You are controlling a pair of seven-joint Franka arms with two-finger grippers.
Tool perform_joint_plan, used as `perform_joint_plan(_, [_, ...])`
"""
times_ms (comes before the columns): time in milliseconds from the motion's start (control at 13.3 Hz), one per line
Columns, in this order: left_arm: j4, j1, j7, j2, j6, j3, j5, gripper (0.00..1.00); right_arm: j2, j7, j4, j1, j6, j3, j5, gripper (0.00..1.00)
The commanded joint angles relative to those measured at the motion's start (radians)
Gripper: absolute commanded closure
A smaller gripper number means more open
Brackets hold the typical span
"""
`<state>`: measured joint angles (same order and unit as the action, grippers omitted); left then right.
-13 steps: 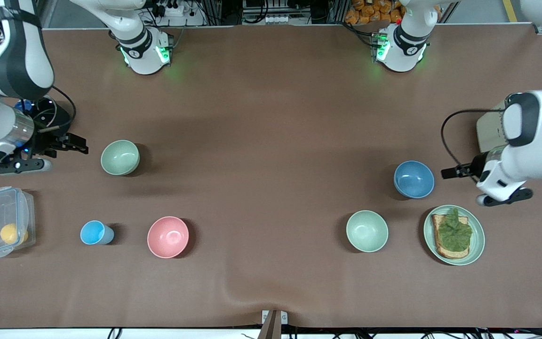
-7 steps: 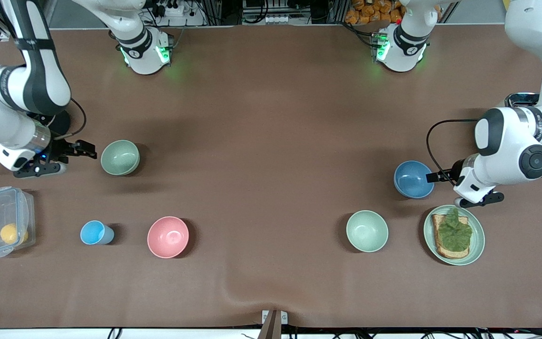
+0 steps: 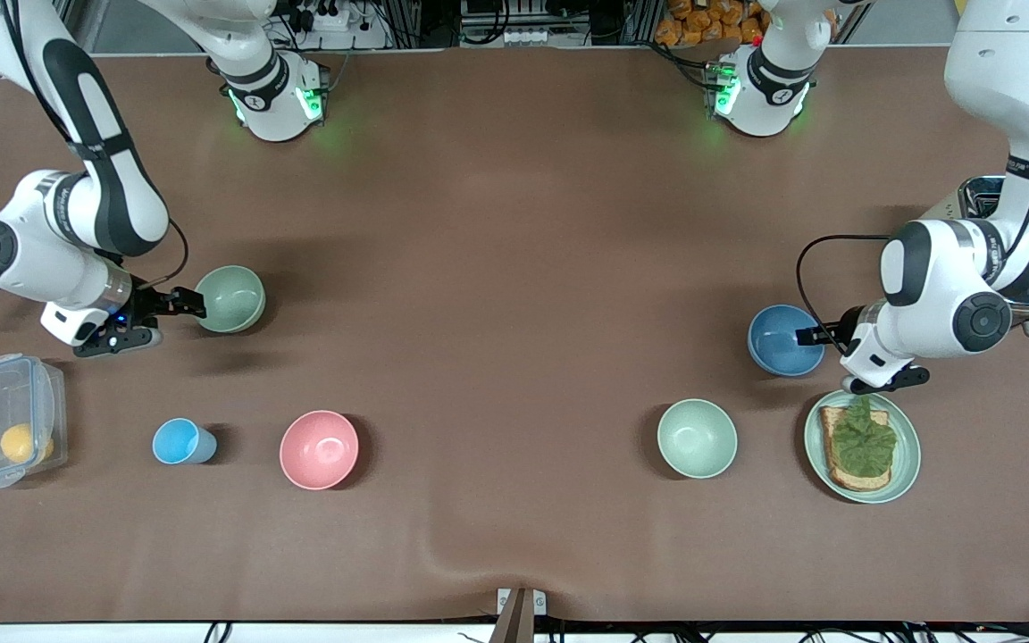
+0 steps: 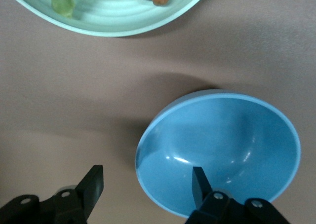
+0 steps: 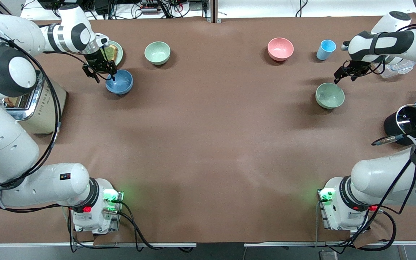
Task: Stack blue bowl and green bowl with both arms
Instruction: 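Grasp the green bowl with the right gripper while the left gripper grasps the blue bowl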
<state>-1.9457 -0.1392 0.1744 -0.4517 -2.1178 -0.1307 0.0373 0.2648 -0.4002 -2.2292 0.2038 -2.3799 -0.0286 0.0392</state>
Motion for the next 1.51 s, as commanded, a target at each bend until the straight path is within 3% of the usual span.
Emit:
perform_joint_plan(0, [0.002, -0.010, -0.006, -0.016, -0.011, -0.007, 0.021, 0.26, 0.025, -0.037, -0.030, 0.016, -0.066, -0.014, 0.024, 0.10])
perform_joint_plan(151, [0.001, -0.016, -0.006, -0.021, -0.019, -0.007, 0.021, 0.28, 0.034, -0.046, -0.058, 0.013, -0.114, -0.017, 0.024, 0.26])
perform_joint_plan(603, [0.007, -0.019, -0.004, -0.033, -0.021, -0.007, 0.021, 0.41, 0.030, -0.054, -0.083, 0.006, -0.102, -0.022, 0.024, 0.99])
perform_joint_plan(754, [0.010, -0.019, -0.004, -0.039, -0.019, -0.007, 0.019, 0.51, 0.030, -0.052, -0.081, 0.005, -0.099, -0.025, 0.024, 1.00])
perform_joint_plan(905, [0.010, -0.019, -0.004, -0.039, -0.021, -0.007, 0.019, 0.54, 0.024, -0.032, -0.076, 0.003, -0.085, -0.042, 0.025, 1.00])
perform_joint_plan(1131, [0.010, -0.019, -0.004, -0.041, -0.021, -0.007, 0.019, 0.61, 0.010, -0.008, -0.008, -0.001, 0.048, -0.065, 0.097, 1.00])
perform_joint_plan(1432, [0.011, -0.019, -0.003, -0.041, -0.019, -0.007, 0.019, 0.72, 0.004, 0.148, 0.111, -0.024, 0.217, -0.083, 0.128, 1.00])
